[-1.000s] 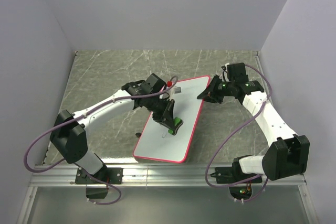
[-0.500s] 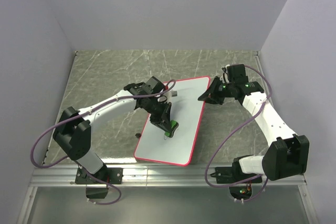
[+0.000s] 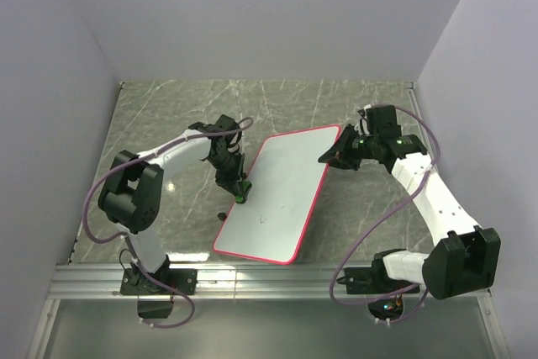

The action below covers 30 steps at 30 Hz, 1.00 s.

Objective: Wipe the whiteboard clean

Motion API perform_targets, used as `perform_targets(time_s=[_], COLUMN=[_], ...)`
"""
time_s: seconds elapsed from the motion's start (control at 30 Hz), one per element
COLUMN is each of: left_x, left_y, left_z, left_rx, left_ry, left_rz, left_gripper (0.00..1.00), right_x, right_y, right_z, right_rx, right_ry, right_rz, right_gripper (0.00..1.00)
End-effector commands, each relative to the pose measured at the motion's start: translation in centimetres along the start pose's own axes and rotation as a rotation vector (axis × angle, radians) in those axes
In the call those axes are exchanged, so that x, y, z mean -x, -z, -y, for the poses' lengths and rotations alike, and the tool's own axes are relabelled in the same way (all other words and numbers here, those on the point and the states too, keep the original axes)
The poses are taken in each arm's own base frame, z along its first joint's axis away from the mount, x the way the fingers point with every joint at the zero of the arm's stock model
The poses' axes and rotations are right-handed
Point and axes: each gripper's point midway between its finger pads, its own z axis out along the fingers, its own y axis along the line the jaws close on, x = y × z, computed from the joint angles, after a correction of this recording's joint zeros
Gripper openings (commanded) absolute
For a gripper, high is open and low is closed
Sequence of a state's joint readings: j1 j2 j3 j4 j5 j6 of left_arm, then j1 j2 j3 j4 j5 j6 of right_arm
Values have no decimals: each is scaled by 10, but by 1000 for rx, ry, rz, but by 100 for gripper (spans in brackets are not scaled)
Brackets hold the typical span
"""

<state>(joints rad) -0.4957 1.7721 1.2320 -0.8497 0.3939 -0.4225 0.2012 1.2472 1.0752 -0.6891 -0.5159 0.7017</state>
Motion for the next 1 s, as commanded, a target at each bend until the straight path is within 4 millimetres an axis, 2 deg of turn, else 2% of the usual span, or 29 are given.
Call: perform_targets(time_s=[0.0, 0.17, 0.3, 0.37, 0.47, 0.57, 0.73, 0.77, 0.87, 0.97], left_x=[-11, -46, -65, -77, -92, -106, -121, -122, -120, -109], left_y=[-3, 21, 51, 66, 80, 85, 71, 63, 53, 46], left_z=[15, 69, 103, 113, 121, 122, 106, 103, 103, 105], left_rx=[29, -59, -144, -180, -219, -237, -228, -228, -237, -231], left_ry=[-131, -217, -203, -209, -185, -160, -129, -129, -133, -154], left_rz=[4, -16, -8, -3, -6, -12, -28, -33, -37, -17], left_gripper=[0, 0, 0, 0, 0, 0, 0, 0, 0, 0], right_x=[-6, -5, -2, -1, -1, -2, -6, -6, -8, -9], right_y=[5, 3, 2, 2, 2, 2, 3, 4, 4, 6], right_z=[9, 6, 4, 2, 2, 3, 6, 6, 7, 6], right_rx=[-32, -19, -12, -8, -11, -8, -11, -9, -8, -10], right_ry=[95, 89, 91, 96, 100, 101, 104, 105, 104, 108], right_rz=[14, 13, 16, 16, 13, 14, 10, 13, 9, 12], right_gripper=[0, 0, 0, 0, 0, 0, 0, 0, 0, 0])
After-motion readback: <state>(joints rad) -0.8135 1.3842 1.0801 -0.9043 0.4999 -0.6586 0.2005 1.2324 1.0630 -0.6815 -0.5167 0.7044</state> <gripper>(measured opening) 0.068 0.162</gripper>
